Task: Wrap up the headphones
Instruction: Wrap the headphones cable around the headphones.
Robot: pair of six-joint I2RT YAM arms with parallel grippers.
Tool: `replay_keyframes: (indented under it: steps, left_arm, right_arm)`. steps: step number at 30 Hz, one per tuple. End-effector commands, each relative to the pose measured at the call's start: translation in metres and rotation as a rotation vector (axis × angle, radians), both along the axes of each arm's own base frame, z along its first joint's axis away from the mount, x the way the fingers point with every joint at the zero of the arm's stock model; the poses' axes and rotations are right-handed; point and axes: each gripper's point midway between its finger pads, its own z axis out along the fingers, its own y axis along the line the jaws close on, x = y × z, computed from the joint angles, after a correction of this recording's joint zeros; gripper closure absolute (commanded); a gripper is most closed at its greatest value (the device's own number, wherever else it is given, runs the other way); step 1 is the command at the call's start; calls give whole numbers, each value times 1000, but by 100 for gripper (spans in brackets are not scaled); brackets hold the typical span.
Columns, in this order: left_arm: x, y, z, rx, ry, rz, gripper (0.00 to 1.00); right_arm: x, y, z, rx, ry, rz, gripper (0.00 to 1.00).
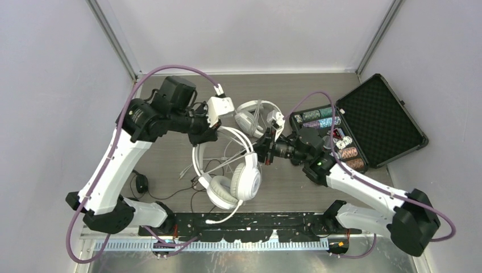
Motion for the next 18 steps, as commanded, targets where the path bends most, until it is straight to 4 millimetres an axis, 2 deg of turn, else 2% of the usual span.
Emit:
replay_keyframes:
  steps: [1, 5, 9, 12, 15, 18]
  left_arm:
    - [5, 23, -33, 209, -39, -84, 100]
    - [29, 30, -46, 311, -106, -72, 100]
    - [53, 27, -52, 336, -224, -81, 100]
    - [69, 24, -49, 335, -324, -81, 100]
    - [82, 22, -46, 339, -428, -95, 100]
    - [87, 19, -44, 341, -480, -128, 100]
  right_arm:
    - [-8, -23, -1, -87, 142, -68, 99]
    - [-15, -34, 5, -91, 205, -106, 99]
    - [-17, -36, 17, -77, 272, -126, 99]
    - [-20, -40, 24, -99, 298, -132, 99]
    - [-20, -47, 21, -151, 315, -166, 99]
    - [-19, -52, 19, -174, 313, -194, 99]
